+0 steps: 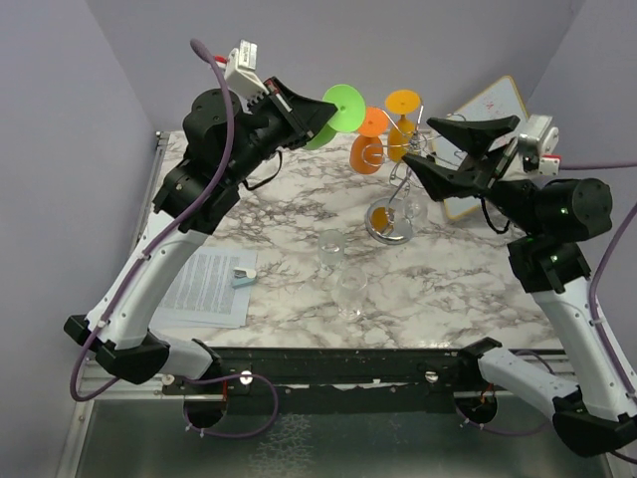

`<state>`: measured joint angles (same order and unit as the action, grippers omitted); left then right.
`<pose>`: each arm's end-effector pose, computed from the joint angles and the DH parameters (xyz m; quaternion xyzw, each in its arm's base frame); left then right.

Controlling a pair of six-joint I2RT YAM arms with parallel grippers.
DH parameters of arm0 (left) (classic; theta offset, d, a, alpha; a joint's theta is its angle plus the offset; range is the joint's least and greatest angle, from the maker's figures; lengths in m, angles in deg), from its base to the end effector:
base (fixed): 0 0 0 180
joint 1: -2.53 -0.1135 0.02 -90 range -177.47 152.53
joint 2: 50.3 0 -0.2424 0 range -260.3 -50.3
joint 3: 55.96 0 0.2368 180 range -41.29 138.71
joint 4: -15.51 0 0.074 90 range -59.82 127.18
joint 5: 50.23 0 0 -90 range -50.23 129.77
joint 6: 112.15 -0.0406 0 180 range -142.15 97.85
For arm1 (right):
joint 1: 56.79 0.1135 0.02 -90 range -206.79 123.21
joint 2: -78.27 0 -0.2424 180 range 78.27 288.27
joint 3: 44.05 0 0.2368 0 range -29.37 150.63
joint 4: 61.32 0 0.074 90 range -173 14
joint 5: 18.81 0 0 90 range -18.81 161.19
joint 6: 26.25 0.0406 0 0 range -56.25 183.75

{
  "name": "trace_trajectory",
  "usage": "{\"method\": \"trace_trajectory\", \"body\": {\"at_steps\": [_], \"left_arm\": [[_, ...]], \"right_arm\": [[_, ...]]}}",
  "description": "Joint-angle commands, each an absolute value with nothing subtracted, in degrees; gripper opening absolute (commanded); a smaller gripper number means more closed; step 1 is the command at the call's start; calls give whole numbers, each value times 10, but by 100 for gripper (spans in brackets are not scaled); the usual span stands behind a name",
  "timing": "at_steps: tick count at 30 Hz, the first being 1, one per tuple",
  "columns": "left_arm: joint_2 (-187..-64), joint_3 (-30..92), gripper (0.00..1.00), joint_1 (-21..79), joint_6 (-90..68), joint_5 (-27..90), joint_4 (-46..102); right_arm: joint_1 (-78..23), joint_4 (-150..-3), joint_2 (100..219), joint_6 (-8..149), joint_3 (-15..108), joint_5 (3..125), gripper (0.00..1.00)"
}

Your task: Place the wine glass upside down on the wine glass rack

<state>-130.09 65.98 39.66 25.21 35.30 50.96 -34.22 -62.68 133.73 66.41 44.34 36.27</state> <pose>0.2104 -0.1633 0.5243 -0.0302 0.6640 -0.5212 0.5353 0.1506 0.0878 0.4981 -0.3384 0.4133 0.3247 0.7805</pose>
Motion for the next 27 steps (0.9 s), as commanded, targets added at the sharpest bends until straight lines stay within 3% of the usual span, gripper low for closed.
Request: {"method": "trace_trajectory", "body": {"at_steps": [1,9,15,27], "left_arm": [[-1270,607,0,394,256,470,563],[-1278,491,0,394,367,319,520],[-1306,451,0,394,418,232,444],[-1386,490,0,395,457,153,381]], "right_arm": [[-338,-637,1301,691,416,439,69],[-339,-604,1264,706,388,587,69],[-339,-613,1269,705,389,601,69],[-338,-624,1267,691,386,648,67]]}}
